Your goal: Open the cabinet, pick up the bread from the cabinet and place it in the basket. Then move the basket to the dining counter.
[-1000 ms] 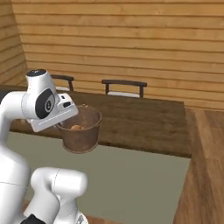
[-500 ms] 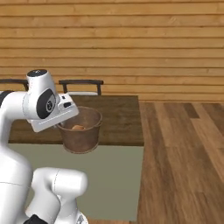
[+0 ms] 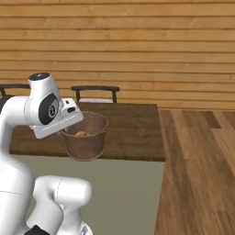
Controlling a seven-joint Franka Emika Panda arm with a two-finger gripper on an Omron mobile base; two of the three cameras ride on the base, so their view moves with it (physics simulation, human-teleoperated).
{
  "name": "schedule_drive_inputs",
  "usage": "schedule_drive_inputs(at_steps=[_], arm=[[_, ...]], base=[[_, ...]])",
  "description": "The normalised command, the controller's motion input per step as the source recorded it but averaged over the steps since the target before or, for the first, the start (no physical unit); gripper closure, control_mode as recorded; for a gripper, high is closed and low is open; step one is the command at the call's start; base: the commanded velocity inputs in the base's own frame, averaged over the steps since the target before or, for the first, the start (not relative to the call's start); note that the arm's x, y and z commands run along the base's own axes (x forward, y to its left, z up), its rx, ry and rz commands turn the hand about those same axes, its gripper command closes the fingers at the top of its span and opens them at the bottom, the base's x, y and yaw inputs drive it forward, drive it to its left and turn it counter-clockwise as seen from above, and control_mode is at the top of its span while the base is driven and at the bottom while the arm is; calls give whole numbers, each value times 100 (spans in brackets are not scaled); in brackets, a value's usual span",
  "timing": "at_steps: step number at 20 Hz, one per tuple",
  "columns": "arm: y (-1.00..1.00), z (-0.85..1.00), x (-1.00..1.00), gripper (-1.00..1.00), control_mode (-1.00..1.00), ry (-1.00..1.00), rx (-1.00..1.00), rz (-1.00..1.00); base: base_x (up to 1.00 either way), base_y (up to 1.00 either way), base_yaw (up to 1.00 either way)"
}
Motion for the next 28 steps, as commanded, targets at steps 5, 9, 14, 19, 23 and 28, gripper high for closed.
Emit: schedule_drive_inputs(at_steps=[5, 9, 14, 19, 23, 28], arm=[[0, 0, 0, 100, 100, 0, 0, 0], [0, 0, 0, 100, 100, 0, 0, 0], [1, 0, 14, 100, -100, 0, 0, 0], [6, -4, 42, 100, -100, -4, 0, 0], [4, -27, 86, 100, -100, -8, 0, 0], [0, -45, 100, 100, -100, -6, 0, 0]], base=[[49, 32, 13], [53, 30, 13], [34, 13, 5], [0, 0, 0], [0, 0, 0], [0, 0, 0]])
